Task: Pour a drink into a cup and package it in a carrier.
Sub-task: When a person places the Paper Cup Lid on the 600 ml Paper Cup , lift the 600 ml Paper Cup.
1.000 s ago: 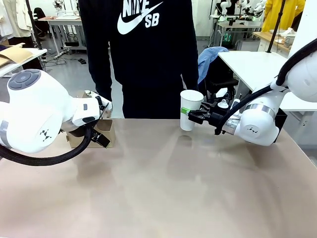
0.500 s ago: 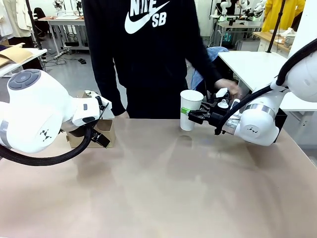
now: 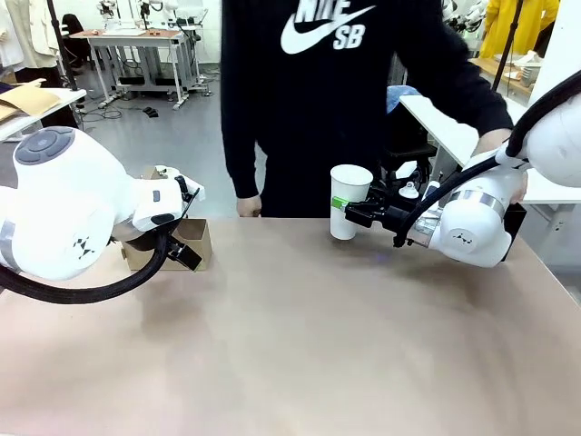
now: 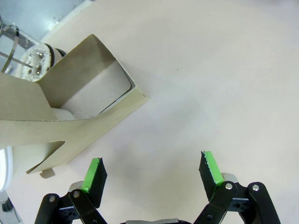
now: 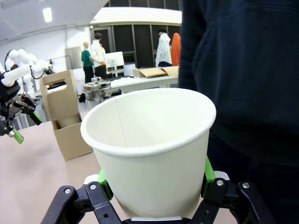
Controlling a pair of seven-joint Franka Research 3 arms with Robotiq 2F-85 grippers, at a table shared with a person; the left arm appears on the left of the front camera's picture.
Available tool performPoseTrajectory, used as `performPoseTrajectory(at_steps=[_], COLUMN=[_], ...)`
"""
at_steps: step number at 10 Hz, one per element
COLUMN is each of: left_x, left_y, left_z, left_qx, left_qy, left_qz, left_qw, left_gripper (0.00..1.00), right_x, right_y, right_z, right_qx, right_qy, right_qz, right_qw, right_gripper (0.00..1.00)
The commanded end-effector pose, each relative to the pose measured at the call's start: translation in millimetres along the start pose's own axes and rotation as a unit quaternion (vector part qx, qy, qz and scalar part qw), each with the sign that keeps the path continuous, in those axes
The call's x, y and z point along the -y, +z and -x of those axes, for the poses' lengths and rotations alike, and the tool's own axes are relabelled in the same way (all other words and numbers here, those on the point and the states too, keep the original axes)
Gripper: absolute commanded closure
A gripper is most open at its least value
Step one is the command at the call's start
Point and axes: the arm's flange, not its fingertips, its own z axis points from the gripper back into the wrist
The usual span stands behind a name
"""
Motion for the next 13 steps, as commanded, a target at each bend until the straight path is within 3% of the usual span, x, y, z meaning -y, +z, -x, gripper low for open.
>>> performPoseTrajectory(at_steps=[1, 13], left_x=[-0.4, -0.4], left_y=[0.3, 0.3], left_z=[0.2, 0.2], left_qx=[0.001, 0.001], left_qy=[0.001, 0.001], left_qz=[0.001, 0.001], left_qw=[1.000, 1.000], left_gripper=[0.00, 0.00], right_x=[-0.9, -0.9], right_y=[-2.0, -2.0], right_z=[-2.8, -2.8], right_qx=[0.004, 0.004], right_qy=[-0.001, -0.001], right_qz=[0.003, 0.003], right_qw=[1.000, 1.000], right_gripper=[0.19, 0.19])
